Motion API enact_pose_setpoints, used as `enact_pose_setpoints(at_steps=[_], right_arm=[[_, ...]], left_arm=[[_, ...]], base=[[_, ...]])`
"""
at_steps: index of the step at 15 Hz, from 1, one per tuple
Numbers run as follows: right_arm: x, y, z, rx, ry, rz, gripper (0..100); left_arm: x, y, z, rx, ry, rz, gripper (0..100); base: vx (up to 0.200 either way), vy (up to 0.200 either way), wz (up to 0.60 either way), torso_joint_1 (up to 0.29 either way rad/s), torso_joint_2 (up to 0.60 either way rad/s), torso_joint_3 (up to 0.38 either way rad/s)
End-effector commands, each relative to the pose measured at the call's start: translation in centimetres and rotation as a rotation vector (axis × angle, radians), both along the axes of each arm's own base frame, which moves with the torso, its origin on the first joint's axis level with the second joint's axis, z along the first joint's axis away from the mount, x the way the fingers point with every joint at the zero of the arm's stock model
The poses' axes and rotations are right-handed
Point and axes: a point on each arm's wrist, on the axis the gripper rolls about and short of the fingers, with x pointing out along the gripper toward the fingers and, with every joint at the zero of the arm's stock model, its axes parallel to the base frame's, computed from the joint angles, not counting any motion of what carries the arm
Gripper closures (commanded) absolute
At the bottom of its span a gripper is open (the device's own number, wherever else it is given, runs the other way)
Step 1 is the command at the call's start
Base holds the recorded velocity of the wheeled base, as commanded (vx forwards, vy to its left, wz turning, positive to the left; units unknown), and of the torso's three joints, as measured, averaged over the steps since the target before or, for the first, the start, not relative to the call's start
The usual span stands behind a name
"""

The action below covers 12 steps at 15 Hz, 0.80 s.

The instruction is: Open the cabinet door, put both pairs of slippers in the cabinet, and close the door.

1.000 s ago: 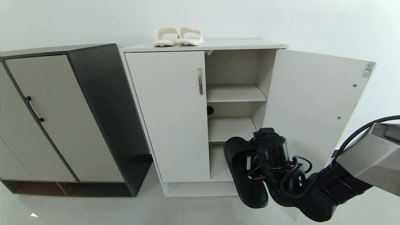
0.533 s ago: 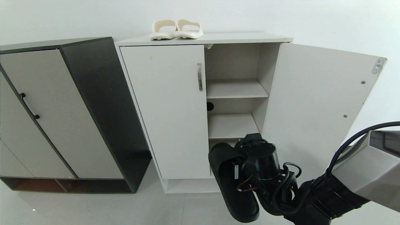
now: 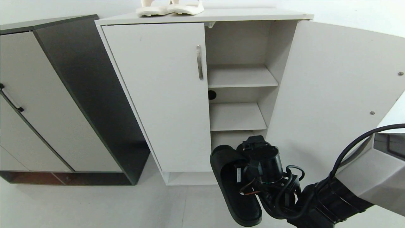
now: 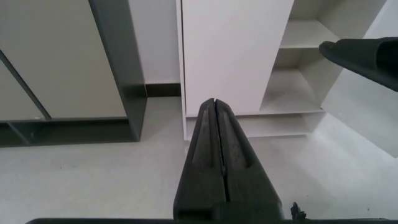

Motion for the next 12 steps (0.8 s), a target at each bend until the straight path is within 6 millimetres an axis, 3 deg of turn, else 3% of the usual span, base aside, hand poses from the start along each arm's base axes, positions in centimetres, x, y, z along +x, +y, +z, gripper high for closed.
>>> enact_pose_setpoints(at_steps=[1,7,12], right_arm=[[-0.03,0.06,0.04,0.003,-0.003,0.001,100],[-0.12,-0.04,-0.04,0.004,-0.009,-0.001,100],[-0.15,0.67,0.36,-0.001,-0.052,0.02,100]], left_arm=[[0.01,0.0,0.01,0.0,0.001,0.0,100],[0.01,0.0,0.01,0.01,0.001,0.001,100],[0.01,0.0,0.01,0.007,0.001,0.002,100]], base=[[0.0,0.0,0.0,0.002,0.01,-0.203],[0.0,0.0,0.0,0.006,0.0,-0.187],[0.0,0.0,0.0,0.0,0.0,0.0]])
